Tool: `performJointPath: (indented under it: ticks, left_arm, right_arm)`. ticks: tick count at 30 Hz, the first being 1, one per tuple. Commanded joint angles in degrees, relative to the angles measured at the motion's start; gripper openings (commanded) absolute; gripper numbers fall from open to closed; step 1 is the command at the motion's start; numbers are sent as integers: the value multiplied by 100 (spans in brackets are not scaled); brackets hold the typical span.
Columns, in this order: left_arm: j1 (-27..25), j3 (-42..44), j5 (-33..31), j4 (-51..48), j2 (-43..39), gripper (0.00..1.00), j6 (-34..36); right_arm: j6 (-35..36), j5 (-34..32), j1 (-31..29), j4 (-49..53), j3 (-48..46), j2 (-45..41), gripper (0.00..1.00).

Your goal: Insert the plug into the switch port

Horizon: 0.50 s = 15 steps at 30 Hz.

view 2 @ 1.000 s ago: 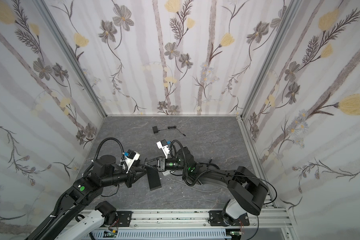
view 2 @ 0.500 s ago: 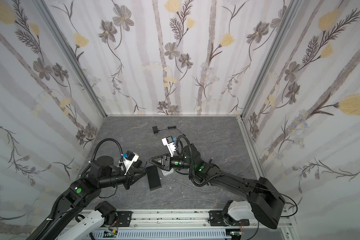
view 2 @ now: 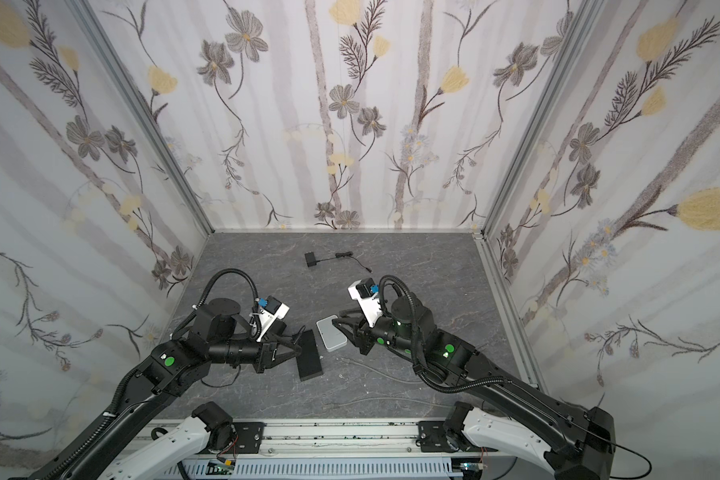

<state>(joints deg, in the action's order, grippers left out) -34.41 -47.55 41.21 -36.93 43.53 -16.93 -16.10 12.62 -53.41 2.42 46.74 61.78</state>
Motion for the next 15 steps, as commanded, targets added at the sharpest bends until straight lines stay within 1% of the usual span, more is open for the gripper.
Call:
performJointPath:
  ticks: [1, 2, 3, 5, 9, 12, 15]
  left_arm:
    - [-7, -57, 321, -92, 0, 0, -727]
    - [-11, -55, 336, -201, -39, 0, -793]
    - [-18, -36, 335, -334, -105, 0, -863]
    - [-13, 16, 392, -576, -268, 0, -980]
    - [-13, 174, 436, -1024, -749, 0, -1139]
    - [-13, 293, 459, -1352, -994, 0, -1205]
    - [-13, 432, 548, -1600, -1108, 0, -1196]
  right_arm:
    - [423, -440, -39, -157, -297, -317, 33]
    - [436, -448, -45, -253, -340, -394, 33]
    - [538, -397, -48, -347, -572, -471, 32]
    - [874, -384, -202, -505, -751, -550, 32]
    - [1905, -637, -800, -651, -926, -566, 30]
    - [2743, -579, -1183, -740, -983, -460, 30]
    - [3450, -413, -1434, -837, -1056, -342, 30]
